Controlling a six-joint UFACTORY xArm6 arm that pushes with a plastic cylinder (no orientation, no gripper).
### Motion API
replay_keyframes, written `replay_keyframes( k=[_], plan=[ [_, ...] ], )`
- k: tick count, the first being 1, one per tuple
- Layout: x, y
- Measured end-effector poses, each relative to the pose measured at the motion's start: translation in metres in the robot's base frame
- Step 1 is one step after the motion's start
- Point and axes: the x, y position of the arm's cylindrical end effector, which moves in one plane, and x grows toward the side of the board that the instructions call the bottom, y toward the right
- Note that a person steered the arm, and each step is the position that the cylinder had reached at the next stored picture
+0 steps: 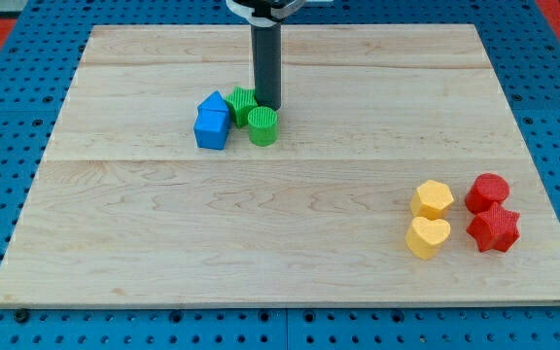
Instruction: Place the yellow blocks and the red star in a vertical line
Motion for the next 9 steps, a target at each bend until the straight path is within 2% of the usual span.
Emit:
replay_keyframes(
  k=[3,5,6,7,8,9],
  plan=[
    [-0.001,0.003],
    [-0.021,0.148],
    [0.015,0.259],
    [0.130,0.321],
    [0.207,0.331],
    [0.212,0.234]
  ],
)
